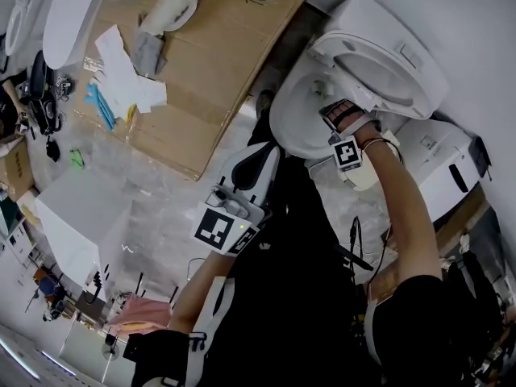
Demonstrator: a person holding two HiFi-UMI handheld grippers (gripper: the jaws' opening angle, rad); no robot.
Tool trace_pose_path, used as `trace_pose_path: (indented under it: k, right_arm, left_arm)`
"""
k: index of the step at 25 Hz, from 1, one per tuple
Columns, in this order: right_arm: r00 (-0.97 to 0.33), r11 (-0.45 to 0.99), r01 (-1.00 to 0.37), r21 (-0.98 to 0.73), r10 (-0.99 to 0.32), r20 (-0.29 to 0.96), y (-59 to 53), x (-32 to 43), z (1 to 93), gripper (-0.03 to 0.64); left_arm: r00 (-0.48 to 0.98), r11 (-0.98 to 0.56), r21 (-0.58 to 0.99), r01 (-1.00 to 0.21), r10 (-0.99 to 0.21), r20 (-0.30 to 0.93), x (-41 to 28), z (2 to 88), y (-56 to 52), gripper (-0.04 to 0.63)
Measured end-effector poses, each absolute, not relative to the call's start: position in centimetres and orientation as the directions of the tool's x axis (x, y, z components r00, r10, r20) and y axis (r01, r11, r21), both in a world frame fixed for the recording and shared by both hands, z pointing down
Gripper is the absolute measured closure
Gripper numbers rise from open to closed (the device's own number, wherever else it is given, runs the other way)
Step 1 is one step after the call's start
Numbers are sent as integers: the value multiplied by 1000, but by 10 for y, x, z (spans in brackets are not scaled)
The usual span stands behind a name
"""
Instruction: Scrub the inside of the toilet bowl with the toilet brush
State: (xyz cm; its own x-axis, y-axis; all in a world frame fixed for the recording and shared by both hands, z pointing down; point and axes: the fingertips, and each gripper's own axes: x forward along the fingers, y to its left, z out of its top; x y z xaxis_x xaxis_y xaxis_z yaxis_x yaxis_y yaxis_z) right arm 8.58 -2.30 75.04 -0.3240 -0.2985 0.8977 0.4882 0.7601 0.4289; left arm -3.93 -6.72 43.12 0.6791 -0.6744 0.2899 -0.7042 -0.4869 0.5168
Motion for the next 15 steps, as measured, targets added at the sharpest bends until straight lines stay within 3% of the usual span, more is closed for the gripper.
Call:
trace_pose_path:
  k: [3,6,8,10,15]
  right_arm:
    - [-266,898,222,379,-318,910,-15,106,723,491]
    - [-254,922,-230,312,-366,895,-13,128,684,491]
    - [-253,823,-517,235,-409,877,-13,146,654,491]
    - [-248,682,-713,164,-464,850,-12,166,621,491]
    - [-239,411,-911,34,-595,767,18,203,519,491]
  left_arm:
    - [688,-512,501,-698,-674,269,-33,414,-60,586]
    - [701,-539,484,-689,-665,257,-22,399,-50,587]
    - [711,-564,465,-683,-660,244,-14,389,-46,588]
    - [726,-592,453,-667,-653,215,-5,375,-44,586]
    - [752,-640,433,-635,-640,157,22,324,-24,587]
